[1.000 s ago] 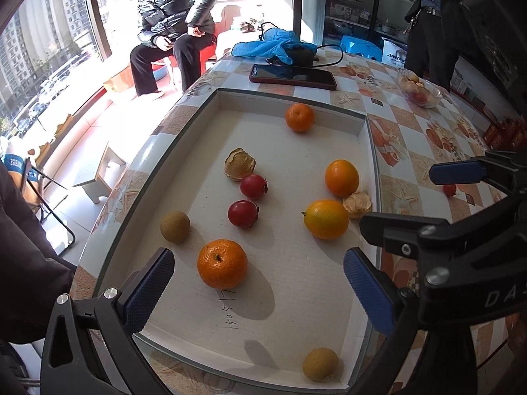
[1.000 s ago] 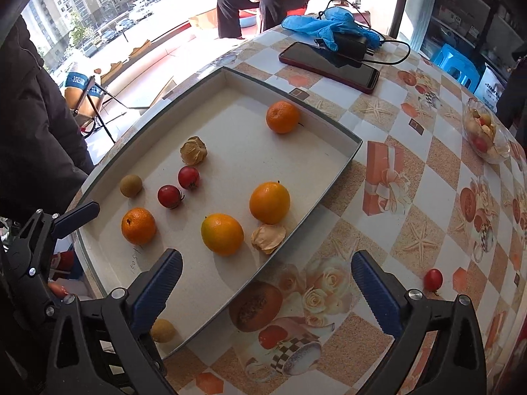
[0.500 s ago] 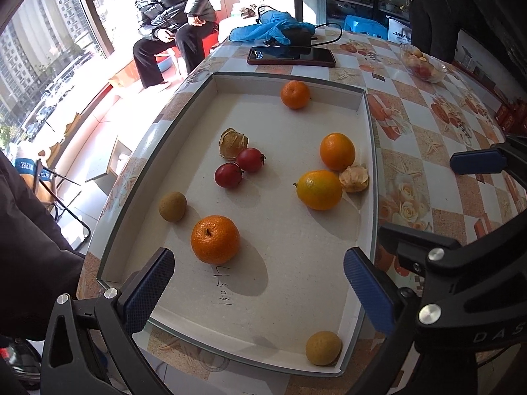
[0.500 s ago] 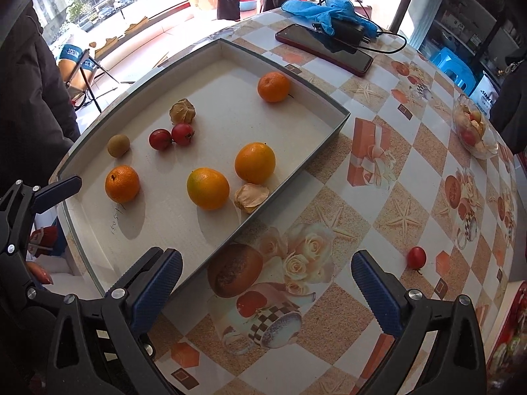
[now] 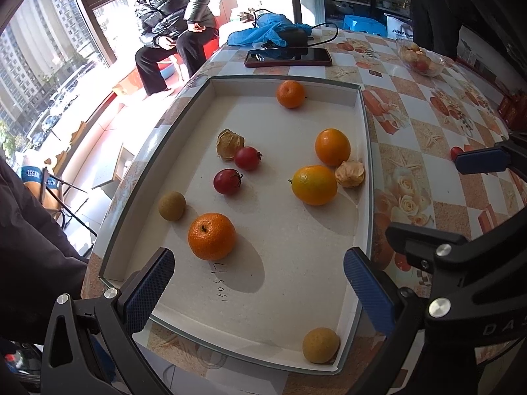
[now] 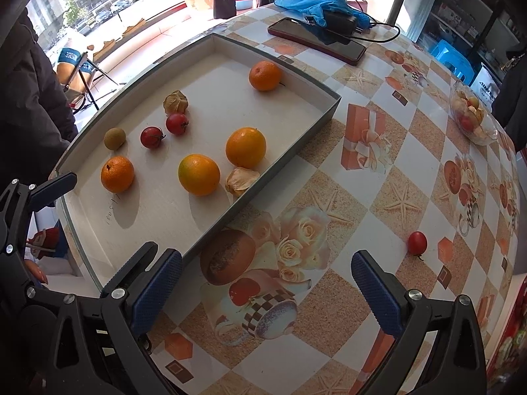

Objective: Organize fruits

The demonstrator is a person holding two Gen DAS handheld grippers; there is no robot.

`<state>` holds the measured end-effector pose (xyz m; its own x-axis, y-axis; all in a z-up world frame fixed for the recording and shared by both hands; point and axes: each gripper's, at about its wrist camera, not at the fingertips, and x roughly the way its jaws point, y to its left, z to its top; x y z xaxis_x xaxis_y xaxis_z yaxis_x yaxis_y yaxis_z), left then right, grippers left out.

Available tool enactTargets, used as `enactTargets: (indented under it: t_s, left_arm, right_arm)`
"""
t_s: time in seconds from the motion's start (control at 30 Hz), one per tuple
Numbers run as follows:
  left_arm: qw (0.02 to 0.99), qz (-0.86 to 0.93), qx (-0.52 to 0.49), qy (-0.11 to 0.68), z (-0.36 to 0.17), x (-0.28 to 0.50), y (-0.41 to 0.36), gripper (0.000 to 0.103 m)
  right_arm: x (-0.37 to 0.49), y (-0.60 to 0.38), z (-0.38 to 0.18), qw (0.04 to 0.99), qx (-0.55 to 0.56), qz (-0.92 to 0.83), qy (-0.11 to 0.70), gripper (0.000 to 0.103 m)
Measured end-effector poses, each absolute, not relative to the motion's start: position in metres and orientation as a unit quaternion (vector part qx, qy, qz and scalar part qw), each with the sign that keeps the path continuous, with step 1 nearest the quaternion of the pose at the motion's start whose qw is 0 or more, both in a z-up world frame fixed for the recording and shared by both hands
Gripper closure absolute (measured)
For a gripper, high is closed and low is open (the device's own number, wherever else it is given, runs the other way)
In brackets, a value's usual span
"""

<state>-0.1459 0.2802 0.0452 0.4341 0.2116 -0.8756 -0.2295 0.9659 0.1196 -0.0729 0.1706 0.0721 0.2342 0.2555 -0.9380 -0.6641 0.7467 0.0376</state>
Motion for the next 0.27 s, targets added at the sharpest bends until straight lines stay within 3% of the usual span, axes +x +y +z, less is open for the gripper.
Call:
enactTargets:
  t_s: [0.27]
  left_arm:
    - [0.851,0.128,-0.004,0.51,0.0457,-0.148,0.2793,0.0]
  right_arm:
    - [-0.0762,0.1699,0.0742,0.764,-0.183,0.305,0.538,0.0]
